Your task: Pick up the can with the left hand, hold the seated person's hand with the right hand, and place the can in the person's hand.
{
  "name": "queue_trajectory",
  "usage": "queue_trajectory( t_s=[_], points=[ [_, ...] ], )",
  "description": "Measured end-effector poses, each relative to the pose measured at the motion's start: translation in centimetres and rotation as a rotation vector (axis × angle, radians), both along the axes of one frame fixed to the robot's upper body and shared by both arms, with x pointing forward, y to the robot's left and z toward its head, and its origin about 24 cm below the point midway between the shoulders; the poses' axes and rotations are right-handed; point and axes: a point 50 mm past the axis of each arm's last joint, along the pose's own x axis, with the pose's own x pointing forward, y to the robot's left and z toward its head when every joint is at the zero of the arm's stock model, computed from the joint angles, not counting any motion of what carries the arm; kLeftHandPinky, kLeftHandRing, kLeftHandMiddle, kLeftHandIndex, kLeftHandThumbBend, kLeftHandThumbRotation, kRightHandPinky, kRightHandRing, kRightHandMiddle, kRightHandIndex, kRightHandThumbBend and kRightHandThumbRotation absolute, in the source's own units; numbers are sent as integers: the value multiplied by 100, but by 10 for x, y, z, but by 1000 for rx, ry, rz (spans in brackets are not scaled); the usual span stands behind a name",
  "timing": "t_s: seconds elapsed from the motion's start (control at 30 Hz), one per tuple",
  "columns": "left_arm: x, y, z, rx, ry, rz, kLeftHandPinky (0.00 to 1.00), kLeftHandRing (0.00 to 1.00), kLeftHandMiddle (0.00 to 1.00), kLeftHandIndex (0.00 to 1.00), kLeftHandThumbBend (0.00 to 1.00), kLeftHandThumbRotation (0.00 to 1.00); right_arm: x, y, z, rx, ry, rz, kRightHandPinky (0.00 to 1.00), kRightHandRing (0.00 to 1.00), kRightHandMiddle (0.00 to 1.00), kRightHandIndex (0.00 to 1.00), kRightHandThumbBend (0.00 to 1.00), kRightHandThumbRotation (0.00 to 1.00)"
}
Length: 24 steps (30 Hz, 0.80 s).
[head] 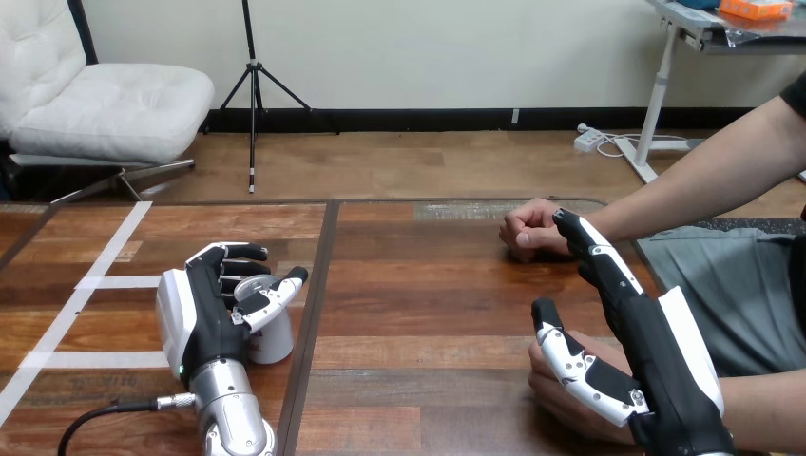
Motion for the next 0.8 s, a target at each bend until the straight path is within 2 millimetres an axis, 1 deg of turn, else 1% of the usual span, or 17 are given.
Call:
queue_trajectory(
  t_s=[0.43, 0.8],
  points=[
    [0, 0, 0, 2, -1, 1, 42, 46, 49, 49, 67, 0, -2, 0, -1, 0, 8, -2, 96, 96, 95, 93, 15, 19],
    [0, 0, 0, 2, -1, 0, 41, 45, 49, 50, 68, 0, -2, 0, -1, -1, 9, -3, 94, 95, 95, 93, 15, 18]
  ],
)
